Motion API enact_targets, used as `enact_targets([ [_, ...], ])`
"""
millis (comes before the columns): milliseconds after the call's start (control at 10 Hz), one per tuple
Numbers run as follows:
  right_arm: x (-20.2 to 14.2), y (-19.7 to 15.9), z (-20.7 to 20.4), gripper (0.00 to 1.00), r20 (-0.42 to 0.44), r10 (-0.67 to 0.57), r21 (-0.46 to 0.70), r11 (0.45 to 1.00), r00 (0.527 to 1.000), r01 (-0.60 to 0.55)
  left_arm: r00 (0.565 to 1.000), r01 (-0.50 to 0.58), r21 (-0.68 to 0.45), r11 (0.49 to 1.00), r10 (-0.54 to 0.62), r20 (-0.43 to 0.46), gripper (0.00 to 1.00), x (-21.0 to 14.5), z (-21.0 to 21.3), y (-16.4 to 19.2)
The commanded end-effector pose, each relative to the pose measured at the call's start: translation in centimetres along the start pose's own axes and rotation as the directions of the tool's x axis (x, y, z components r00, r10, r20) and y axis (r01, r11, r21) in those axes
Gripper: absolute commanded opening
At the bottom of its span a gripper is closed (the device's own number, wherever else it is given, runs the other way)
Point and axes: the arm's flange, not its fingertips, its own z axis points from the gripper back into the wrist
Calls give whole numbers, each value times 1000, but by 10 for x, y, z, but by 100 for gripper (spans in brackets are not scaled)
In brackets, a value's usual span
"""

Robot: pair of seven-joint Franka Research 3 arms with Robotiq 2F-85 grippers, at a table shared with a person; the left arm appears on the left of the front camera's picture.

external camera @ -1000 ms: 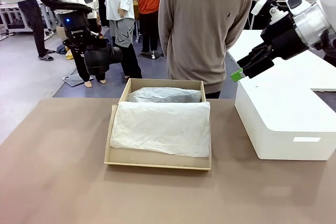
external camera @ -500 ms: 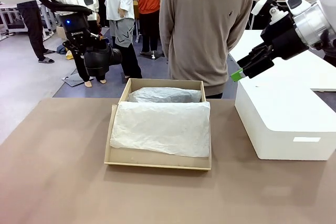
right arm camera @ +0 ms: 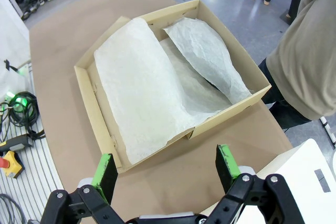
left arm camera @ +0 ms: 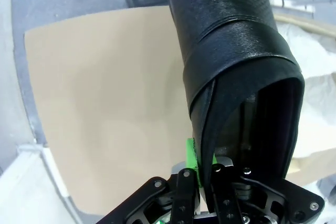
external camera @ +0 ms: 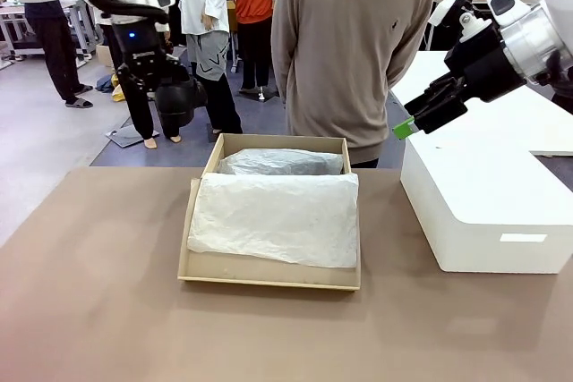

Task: Pack the shoes into the box.
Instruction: Place the other shoe of the Shoes into the Shoes Box.

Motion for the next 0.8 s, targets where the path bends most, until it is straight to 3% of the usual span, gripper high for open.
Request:
enact_targets([
  [0,1,-2,-1,100,25,8,12,1000,1000,-8,980,-197,31,980,196,25,0,-11,13,-34],
  [300,1,-2,-1,100,25,8,12,1000,1000,-8,907,-420,37,907,418,52,0,-21,14,-75],
  [400,1,-2,-1,100,25,8,12,1000,1000,-8,893,-451,57,891,450,27,0,-25,10,-90],
  [500,1,-2,-1,100,25,8,12,1000,1000,-8,874,-484,34,874,482,57,0,-28,8,-105],
  [700,1,-2,-1,100,25,8,12,1000,1000,-8,883,-465,88,881,454,122,0,-40,-1,-135],
])
